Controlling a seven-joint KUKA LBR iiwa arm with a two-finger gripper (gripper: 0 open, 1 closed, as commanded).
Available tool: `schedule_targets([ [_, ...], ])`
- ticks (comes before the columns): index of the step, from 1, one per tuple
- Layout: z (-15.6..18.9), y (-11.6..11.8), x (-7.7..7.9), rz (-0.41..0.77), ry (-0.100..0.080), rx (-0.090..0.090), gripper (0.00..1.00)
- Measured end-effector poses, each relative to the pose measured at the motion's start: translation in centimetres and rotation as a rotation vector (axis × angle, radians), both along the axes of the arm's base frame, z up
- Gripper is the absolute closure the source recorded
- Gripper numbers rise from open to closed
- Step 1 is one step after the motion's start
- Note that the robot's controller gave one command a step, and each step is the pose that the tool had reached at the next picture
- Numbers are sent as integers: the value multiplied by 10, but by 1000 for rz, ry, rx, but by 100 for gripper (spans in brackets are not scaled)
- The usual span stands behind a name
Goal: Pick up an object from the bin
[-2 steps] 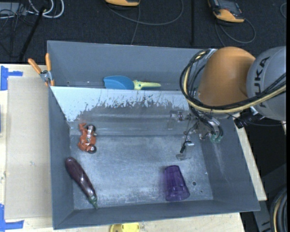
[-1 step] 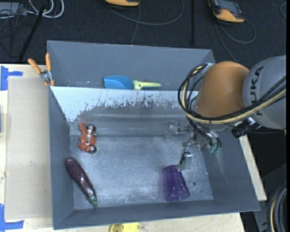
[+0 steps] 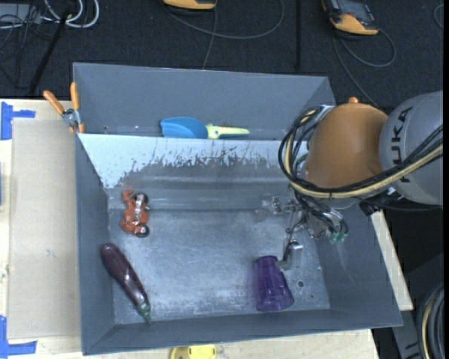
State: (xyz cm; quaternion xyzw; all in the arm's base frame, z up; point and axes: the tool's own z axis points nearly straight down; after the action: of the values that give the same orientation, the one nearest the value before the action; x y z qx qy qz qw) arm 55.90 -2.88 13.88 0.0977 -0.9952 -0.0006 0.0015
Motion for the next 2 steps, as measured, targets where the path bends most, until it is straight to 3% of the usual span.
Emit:
schedule_targets([
  [1, -30, -27, -12, 198, -11, 0, 0],
  [2, -60, -39, -19, 265, 4, -2, 0],
])
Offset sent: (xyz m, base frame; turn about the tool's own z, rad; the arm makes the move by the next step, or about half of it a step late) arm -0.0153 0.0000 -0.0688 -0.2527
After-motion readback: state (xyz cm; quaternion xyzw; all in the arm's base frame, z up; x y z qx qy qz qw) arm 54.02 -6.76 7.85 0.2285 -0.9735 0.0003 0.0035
